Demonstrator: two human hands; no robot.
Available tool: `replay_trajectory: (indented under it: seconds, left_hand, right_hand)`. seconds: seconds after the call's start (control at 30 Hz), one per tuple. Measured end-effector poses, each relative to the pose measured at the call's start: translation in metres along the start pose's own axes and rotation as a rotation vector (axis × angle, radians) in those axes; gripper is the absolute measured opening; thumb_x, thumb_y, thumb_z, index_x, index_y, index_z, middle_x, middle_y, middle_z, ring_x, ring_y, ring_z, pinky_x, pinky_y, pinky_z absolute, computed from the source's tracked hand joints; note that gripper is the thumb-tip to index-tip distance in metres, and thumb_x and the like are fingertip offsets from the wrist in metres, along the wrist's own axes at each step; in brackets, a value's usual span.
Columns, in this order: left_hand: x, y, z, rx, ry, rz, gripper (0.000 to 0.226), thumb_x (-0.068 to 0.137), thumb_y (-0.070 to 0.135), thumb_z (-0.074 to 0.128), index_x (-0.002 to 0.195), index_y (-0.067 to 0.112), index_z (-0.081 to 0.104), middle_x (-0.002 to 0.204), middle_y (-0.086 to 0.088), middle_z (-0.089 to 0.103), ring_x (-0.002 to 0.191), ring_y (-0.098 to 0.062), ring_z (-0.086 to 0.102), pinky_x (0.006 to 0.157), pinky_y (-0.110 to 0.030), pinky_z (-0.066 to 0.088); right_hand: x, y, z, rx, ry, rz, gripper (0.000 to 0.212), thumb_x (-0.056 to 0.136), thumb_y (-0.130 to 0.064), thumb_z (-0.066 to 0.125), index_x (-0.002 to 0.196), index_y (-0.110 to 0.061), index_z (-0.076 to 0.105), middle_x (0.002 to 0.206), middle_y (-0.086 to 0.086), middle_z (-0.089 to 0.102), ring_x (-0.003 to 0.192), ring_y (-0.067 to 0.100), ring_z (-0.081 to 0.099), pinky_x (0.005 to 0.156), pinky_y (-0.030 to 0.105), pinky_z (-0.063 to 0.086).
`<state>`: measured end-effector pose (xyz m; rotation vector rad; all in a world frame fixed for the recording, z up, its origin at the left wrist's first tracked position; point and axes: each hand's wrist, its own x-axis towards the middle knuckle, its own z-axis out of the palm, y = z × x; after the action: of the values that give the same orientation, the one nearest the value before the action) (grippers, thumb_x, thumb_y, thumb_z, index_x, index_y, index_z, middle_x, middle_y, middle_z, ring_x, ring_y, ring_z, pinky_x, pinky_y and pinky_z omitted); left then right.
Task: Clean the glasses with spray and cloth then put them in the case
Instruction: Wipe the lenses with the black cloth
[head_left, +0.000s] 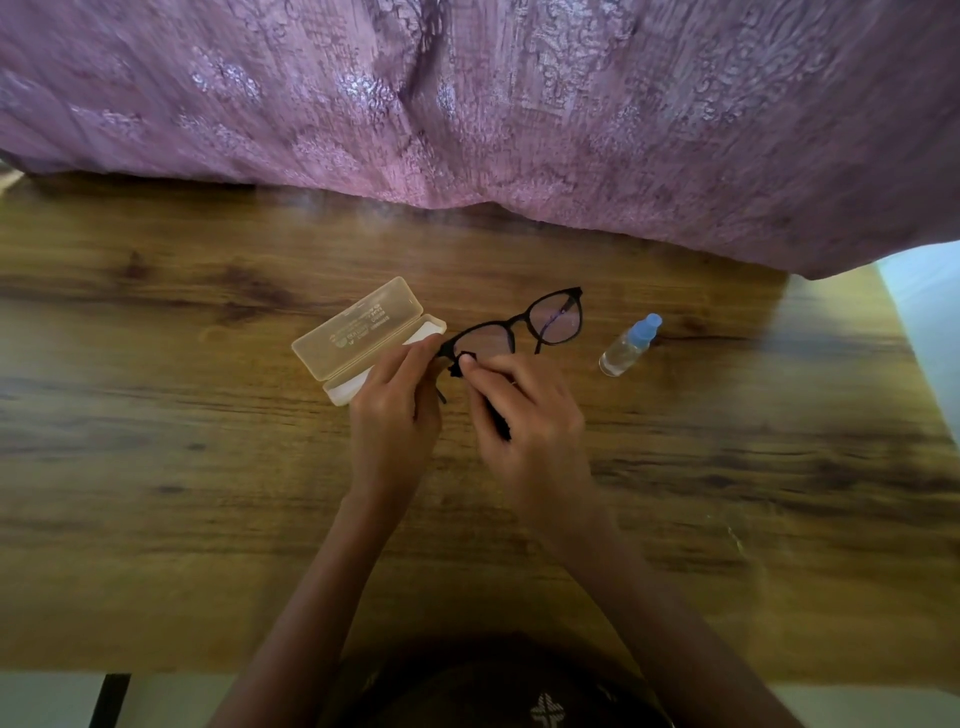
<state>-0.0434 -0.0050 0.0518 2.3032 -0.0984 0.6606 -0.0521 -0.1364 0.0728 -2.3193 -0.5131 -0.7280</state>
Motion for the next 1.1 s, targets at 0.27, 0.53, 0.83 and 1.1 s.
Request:
replay_trajectory:
  seconds: [0.27,0.53,0.83,1.1]
  left_hand:
    - [-0.001,-0.001,0.001,-0.001,0.000,0.019,0.026,0.089,-0.010,0.060,0.112,-0.004,0.068,0.098,-0.013,0.070,0.087,-0.014,0.062,0.081,-0.003,0.043]
    - [-0.002,-0.001,0.001,-0.001,0.029,0.008,0.023,0.092,-0.002,0.056,0.112,-0.006,0.068,0.099,-0.016,0.071,0.087,-0.015,0.064,0.084,-0.002,0.042]
    - [0.000,-0.001,0.000,-0.001,0.012,0.014,0.024,0.094,0.003,0.054,0.113,-0.003,0.067,0.098,-0.013,0.071,0.085,-0.013,0.062,0.080,-0.005,0.043]
    - [0.001,-0.002,0.001,0.024,0.033,-0.014,0.023,0.090,-0.007,0.055,0.109,-0.004,0.069,0.097,-0.014,0.071,0.086,-0.016,0.064,0.082,-0.007,0.044]
  right_hand:
    - [0.015,0.008,-0.003,0.010,0.029,0.057,0.019,0.088,-0.003,0.071,0.107,0.002,0.073,0.097,0.012,0.069,0.090,0.020,0.065,0.084,0.025,0.051]
    - [0.018,0.013,-0.004,-0.003,0.071,0.062,0.015,0.088,-0.001,0.072,0.102,0.003,0.074,0.091,0.012,0.068,0.084,0.020,0.065,0.078,0.026,0.053]
    - [0.015,0.002,-0.001,0.013,-0.023,-0.002,0.020,0.089,-0.003,0.070,0.107,0.003,0.072,0.098,0.013,0.069,0.091,0.023,0.065,0.087,0.026,0.051]
    - [0.022,0.018,-0.005,0.000,0.057,0.072,0.016,0.089,-0.004,0.070,0.103,0.002,0.073,0.090,0.011,0.067,0.084,0.017,0.062,0.077,0.023,0.051]
